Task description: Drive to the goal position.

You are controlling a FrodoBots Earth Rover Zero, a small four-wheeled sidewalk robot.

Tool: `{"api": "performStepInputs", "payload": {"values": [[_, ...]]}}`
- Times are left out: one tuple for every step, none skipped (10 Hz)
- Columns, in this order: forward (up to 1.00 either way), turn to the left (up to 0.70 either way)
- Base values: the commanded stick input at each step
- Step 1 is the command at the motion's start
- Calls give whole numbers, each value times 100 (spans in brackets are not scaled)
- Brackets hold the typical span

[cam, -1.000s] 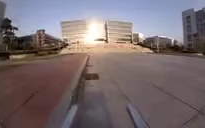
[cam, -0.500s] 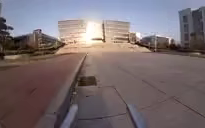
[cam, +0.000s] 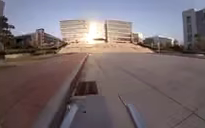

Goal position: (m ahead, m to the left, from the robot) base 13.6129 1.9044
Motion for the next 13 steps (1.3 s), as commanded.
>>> {"api": "performStepInputs", "payload": {"values": [[70, 0], [70, 0], [70, 0], [70, 0], [70, 0], [70, 0], [70, 0], [70, 0], [70, 0], [70, 0], [70, 0], [70, 0], [70, 0]]}}
